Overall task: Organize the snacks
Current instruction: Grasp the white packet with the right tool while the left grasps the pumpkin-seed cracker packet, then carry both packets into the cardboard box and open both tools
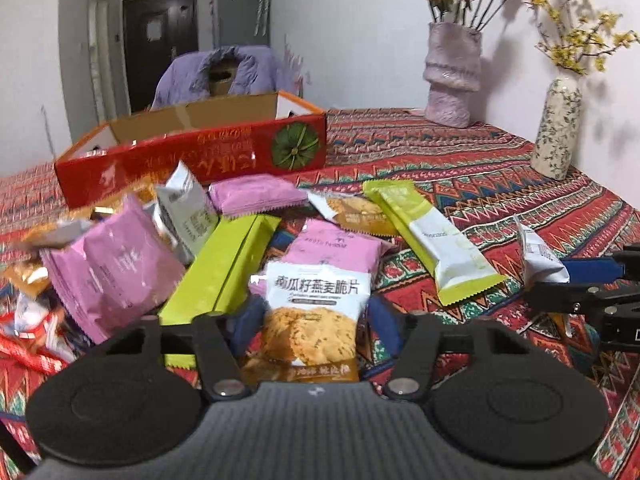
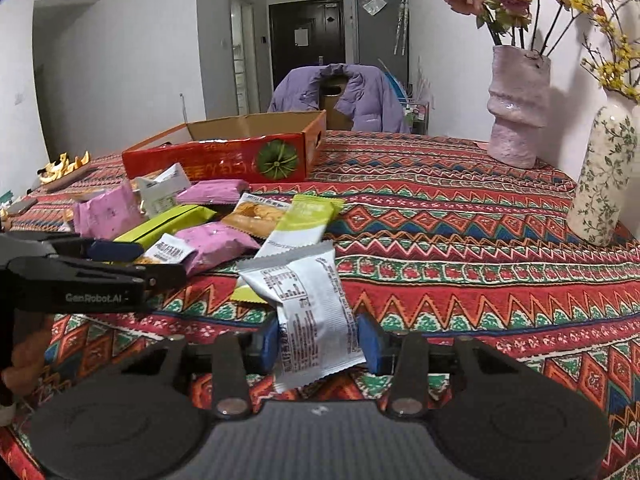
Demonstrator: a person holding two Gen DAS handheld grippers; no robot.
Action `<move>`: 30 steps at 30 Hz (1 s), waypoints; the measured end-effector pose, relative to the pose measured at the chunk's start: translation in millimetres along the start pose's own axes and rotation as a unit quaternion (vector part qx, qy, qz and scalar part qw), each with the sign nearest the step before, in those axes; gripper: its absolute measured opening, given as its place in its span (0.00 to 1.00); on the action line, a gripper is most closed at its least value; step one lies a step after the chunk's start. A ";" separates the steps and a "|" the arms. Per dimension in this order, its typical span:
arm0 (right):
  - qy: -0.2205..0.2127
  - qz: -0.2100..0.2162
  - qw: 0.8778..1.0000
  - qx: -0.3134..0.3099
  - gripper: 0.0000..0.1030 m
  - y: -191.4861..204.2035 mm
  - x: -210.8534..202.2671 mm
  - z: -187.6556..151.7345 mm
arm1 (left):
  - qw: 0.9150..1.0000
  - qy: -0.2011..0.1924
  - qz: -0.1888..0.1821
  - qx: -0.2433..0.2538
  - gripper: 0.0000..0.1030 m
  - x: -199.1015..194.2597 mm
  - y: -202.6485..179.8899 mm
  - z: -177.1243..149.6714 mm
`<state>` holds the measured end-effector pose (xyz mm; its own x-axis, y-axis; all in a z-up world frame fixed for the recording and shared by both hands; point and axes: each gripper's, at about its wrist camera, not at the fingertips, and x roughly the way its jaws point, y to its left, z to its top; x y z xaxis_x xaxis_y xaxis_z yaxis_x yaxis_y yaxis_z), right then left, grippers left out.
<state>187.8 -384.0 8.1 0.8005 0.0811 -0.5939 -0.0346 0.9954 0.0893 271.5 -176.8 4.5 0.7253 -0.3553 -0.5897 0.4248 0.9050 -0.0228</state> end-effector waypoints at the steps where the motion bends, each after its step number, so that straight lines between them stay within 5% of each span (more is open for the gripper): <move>1: 0.000 0.002 1.000 0.001 0.40 -0.7 0.2 -0.2 | 1.000 0.004 -0.003 -0.011 0.57 0.4 0.4 -0.6; 6: -0.002 0.011 1.000 -0.001 0.40 2.5 3.7 0.6 | 1.000 0.017 -0.004 -0.018 0.56 -1.3 0.4 -4.7; 7: -0.003 0.012 1.000 -0.001 0.40 3.3 3.6 1.0 | 1.000 0.016 -0.004 -0.016 0.47 -3.0 0.9 -5.4; 9: -0.004 0.012 1.000 -0.002 0.40 4.8 2.4 2.3 | 1.000 0.011 -0.005 -0.016 0.45 -7.6 2.4 -6.2; 19: -0.029 0.035 0.999 0.006 0.40 22.7 -11.7 16.8 | 0.999 -0.048 0.007 -0.022 0.43 -59.7 20.3 -0.3; 25: -0.060 0.100 0.993 0.013 0.40 34.0 -8.2 76.8 | 0.995 -0.076 -0.001 -0.059 0.43 -92.6 85.4 47.9; 30: -0.084 0.140 0.986 0.045 0.40 28.1 20.8 153.5 | 0.990 -0.115 0.059 -0.052 0.43 -84.9 142.8 105.7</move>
<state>295.3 -362.2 121.0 0.8550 0.3351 -0.3957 -0.2213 0.9260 0.3060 327.8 -42.1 136.6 0.8757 -0.2785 -0.3944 0.2802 0.9584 -0.0547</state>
